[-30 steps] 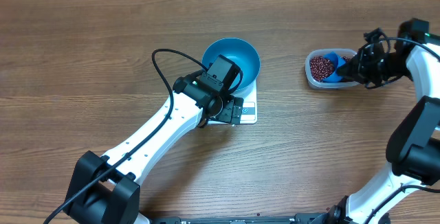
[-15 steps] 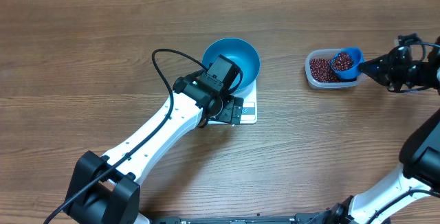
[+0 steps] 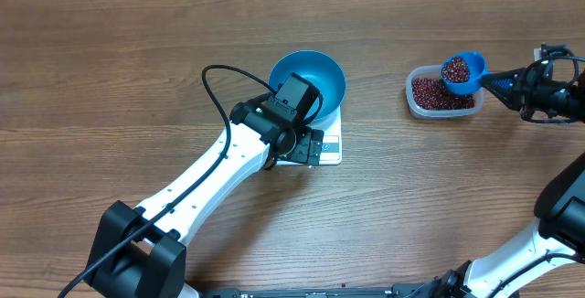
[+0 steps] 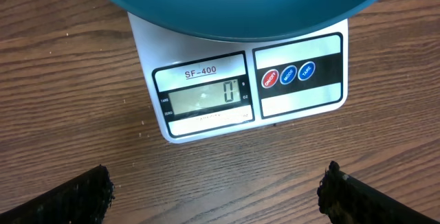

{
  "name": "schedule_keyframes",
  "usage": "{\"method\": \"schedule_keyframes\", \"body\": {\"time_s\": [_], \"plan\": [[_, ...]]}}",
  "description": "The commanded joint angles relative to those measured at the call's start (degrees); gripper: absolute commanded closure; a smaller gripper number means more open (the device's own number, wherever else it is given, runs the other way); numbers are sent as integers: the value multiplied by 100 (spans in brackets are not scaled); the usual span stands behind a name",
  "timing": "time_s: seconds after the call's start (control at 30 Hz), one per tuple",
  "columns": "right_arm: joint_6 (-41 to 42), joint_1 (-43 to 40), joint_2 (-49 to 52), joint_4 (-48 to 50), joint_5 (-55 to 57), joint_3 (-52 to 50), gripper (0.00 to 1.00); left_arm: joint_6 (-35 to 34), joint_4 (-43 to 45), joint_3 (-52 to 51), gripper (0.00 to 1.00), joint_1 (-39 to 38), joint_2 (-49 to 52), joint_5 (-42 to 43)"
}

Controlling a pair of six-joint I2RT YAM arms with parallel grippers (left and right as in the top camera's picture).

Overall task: Scoop item into bowl and weigh 150g on scale
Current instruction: 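Tilt and lift the filled scoop out of the tub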

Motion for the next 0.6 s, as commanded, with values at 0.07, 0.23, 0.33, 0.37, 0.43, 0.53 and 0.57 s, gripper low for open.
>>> {"method": "schedule_keyframes", "body": {"time_s": [0.07,0.23,0.33,0.37,0.43,0.53,0.57], "plan": [[-221,-24,9,-48,-1235,-22,96,-81,13,57,0,-46,35,48],[-321,28,9,-46,-1779,-22,96,-81,13,57,0,-46,35,48],[-358,164,9,-17,-2218,-22,96,-81,13,57,0,-46,35,48],[-442,225,9,-13,-2345,-22,96,-81,13,59,0,-46,35,48],[-479,369,9,2,-2496,-22,97,-81,13,57,0,-46,35,48],[-472,763,9,221,-2535,-22,96,-81,13,57,1,-46,35,48],[-472,852,9,278,-2538,-20,96,-81,13,57,0,-46,35,48]]}}
